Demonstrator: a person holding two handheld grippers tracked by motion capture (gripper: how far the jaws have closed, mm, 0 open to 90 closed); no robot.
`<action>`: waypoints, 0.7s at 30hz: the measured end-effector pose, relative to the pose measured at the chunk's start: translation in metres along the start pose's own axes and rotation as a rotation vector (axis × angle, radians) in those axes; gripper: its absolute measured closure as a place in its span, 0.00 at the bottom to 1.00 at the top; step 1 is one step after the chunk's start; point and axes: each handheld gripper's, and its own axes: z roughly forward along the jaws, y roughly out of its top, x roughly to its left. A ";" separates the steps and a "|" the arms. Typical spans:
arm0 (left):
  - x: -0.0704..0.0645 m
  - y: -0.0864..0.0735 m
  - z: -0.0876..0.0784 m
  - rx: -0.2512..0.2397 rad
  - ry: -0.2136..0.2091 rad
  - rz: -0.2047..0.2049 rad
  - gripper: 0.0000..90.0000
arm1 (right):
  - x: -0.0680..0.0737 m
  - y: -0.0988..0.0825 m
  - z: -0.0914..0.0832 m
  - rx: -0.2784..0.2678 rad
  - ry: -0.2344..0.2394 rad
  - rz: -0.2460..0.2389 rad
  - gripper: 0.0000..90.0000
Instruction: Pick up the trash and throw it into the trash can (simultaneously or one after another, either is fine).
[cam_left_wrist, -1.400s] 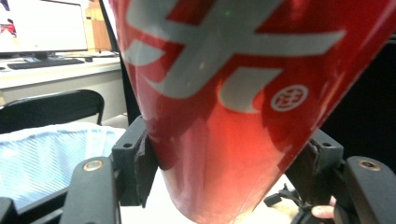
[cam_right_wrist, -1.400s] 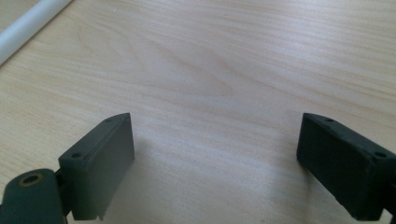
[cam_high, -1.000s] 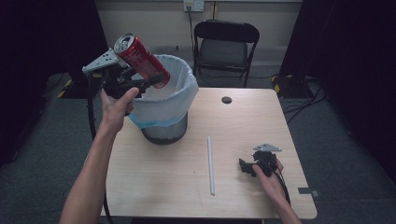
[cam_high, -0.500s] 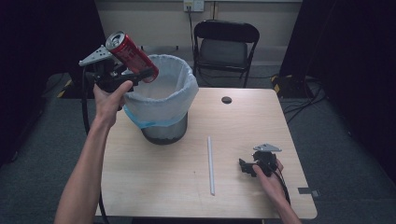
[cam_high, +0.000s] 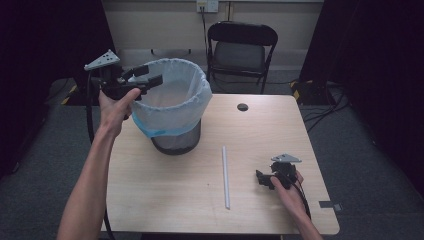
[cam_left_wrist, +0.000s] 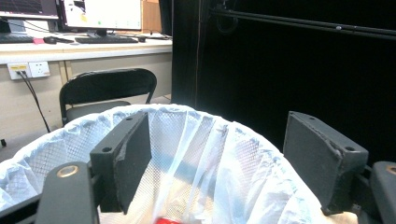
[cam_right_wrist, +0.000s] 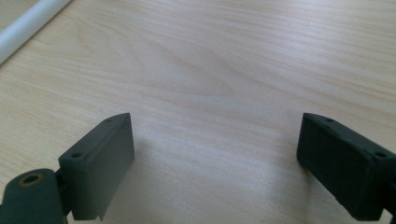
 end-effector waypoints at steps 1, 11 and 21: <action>-0.001 0.000 -0.001 -0.004 -0.006 -0.003 0.25 | 0.000 0.000 0.000 0.000 0.000 0.000 0.12; -0.004 -0.005 -0.003 0.016 -0.010 0.008 0.29 | 0.000 0.000 0.000 0.000 0.000 0.000 0.12; -0.020 -0.005 -0.002 0.047 -0.029 0.056 0.29 | 0.000 0.000 0.000 0.000 0.000 0.000 0.12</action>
